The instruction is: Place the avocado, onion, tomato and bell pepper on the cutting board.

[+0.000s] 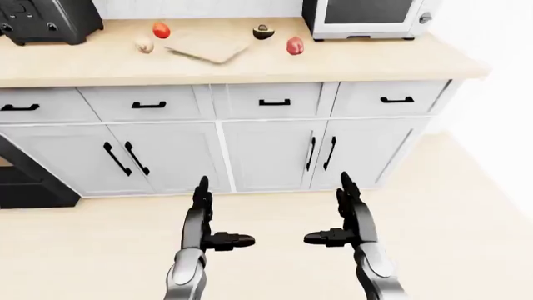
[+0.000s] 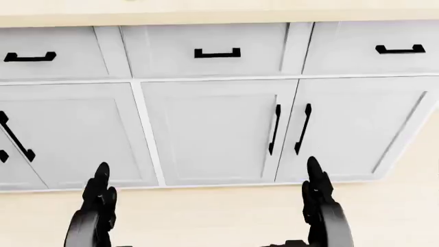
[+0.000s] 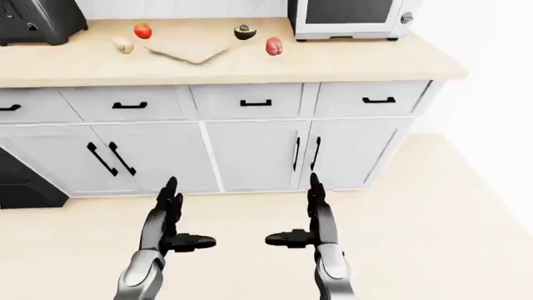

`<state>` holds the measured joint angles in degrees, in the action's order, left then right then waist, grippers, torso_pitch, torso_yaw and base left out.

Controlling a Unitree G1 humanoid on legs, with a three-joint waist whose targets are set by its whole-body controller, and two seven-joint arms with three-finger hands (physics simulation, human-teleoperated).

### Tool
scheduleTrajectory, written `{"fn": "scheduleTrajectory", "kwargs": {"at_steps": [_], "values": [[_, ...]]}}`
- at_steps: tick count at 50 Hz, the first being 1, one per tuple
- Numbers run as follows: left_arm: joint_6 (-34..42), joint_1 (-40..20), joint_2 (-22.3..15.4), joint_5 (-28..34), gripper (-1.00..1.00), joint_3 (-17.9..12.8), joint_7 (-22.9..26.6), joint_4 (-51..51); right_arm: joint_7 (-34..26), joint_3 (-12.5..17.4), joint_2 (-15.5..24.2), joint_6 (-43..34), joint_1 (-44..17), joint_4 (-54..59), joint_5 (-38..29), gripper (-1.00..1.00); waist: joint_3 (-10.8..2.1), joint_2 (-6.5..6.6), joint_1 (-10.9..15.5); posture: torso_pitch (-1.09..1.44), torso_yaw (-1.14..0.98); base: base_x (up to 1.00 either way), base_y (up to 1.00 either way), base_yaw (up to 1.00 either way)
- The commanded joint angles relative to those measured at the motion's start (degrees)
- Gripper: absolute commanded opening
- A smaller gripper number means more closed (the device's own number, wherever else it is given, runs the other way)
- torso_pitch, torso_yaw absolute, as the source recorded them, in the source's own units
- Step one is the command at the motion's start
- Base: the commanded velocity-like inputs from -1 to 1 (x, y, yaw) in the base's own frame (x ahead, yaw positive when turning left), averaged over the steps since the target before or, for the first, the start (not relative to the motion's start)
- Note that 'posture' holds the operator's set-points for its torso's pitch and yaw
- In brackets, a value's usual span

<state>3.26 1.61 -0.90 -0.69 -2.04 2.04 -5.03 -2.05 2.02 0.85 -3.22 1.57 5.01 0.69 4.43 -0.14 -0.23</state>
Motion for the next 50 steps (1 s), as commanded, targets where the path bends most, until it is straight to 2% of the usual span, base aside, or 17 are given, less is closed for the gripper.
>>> {"fn": "scheduleTrajectory", "kwargs": {"at_steps": [1,3,4,5,7,13,16,20,27,30,31,33,38,42,45,48,50], "values": [[0.93,-3.66,-0.45,-1.04,1.0,-1.11,-1.01,8.6,0.7,1.34,1.08,-4.52,-2.99,-15.85,1.12,1.0,-0.05,-0.45,-0.12,0.0,0.0,0.0,0.0,0.0],[4.68,-4.53,-0.78,-0.93,1.0,-0.87,-0.78,12.44,0.23,1.03,1.38,-8.96,-3.28,-21.17,0.54,1.0,-3.96,-0.19,0.47,0.0,0.0,0.0,0.0,0.0],[5.57,-5.09,-0.92,-0.75,1.0,-1.02,-0.98,13.63,0.11,0.9,1.42,-10.02,-3.49,-22.02,-0.07,1.0,-2.12,-0.38,0.39,0.0,0.0,0.0,0.0,0.0],[6.73,-5.45,-0.98,-0.89,1.0,-1.2,-1.02,14.63,-0.18,0.61,1.45,-10.45,-3.64,-22.85,-0.77,1.0,-1.3,-0.33,0.48,0.0,0.0,0.0,0.0,0.0],[7.82,-5.77,-1.06,-0.69,1.0,-1.31,-1.21,15.96,-0.75,0.66,1.58,-12.66,-4.31,-24.98,-1.31,1.0,-3.87,-0.48,0.43,0.0,0.0,0.0,0.0,0.0],[16.98,-11.35,-2.67,0.24,1.0,-2.63,-1.79,22.97,-2.87,1.46,3.35,-25.12,-12.75,-33.25,-4.08,1.0,-5.16,-0.38,0.46,0.0,0.0,0.0,0.0,0.0],[23.75,-18.15,-4.93,-0.03,1.0,-4.51,-1.5,26.53,-4.1,2.46,5.06,-30.45,-18.88,-35.05,-5.26,1.0,-5.2,-0.23,0.49,0.0,0.0,0.0,0.0,0.0],[27.03,-27.4,-7.8,-1.14,1.0,-6.99,-2.95,24.97,-4.54,3.67,7.08,-34.77,-26.91,-34.52,-5.42,1.0,-4.91,-0.16,0.5,0.0,0.0,0.0,0.0,0.0],[34.79,-37.61,-12.36,-2.93,1.0,-7.67,-3.99,26.8,-4.87,5.17,10.77,-42.01,-39.67,-34.83,-3.5,1.0,-4.82,0.15,0.4,0.0,0.0,0.0,0.0,0.0],[38.4,-40.06,-13.64,-3.03,1.0,-7.32,-3.77,29.58,-5.14,5.31,12.17,-45.1,-42.07,-37.23,-2.98,1.0,-4.42,0.16,0.36,0.0,0.0,0.0,0.0,0.0],[39.74,-40.94,-13.93,-3.0,1.0,-7.53,-3.92,30.48,-5.02,5.57,12.39,-46.35,-42.7,-38.34,-2.76,1.0,-5.48,0.45,0.36,0.0,0.0,0.06,0.0,0.0],[42.19,-42.5,-14.46,-3.32,1.0,-8.25,-4.26,32.59,-4.89,5.64,12.73,-46.99,-42.84,-39.0,-2.49,1.0,-4.15,0.57,0.4,0.0,0.0,0.07,0.0,0.0],[44.09,-43.85,-15.71,-3.96,1.0,-8.78,-4.38,34.34,-4.16,4.74,12.41,-48.31,-44.41,-39.97,-2.04,1.0,-3.6,0.47,0.39,0.0,0.0,0.07,0.0,0.0],[46.22,-44.73,-16.82,-3.97,1.0,-9.1,-4.41,36.17,-4.06,5.36,13.03,-50.39,-45.6,-41.61,-1.53,1.0,-3.5,0.55,0.2,0.0,0.0,0.07,0.0,0.0],[47.21,-44.81,-17.49,-4.33,1.0,-9.75,-4.14,37.37,-3.96,5.26,13.13,-51.05,-45.91,-42.18,-1.16,1.0,-3.14,1.25,0.09,0.0,0.0,0.07,0.0,0.0],[47.73,-44.42,-18.35,-4.04,1.0,-10.04,-3.92,38.21,-3.83,5.02,12.96,-50.67,-46.11,-41.87,-1.04,1.0,-2.52,2.86,-0.03,0.0,0.0,0.07,0.0,0.0],[47.68,-44.61,-18.51,-4.02,1.0,-10.42,-4.08,38.07,-4.15,4.83,13.3,-50.54,-46.33,-41.6,-1.24,1.0,-3.06,2.69,-0.07,0.0,0.0,0.07,0.01,0.0]]}}
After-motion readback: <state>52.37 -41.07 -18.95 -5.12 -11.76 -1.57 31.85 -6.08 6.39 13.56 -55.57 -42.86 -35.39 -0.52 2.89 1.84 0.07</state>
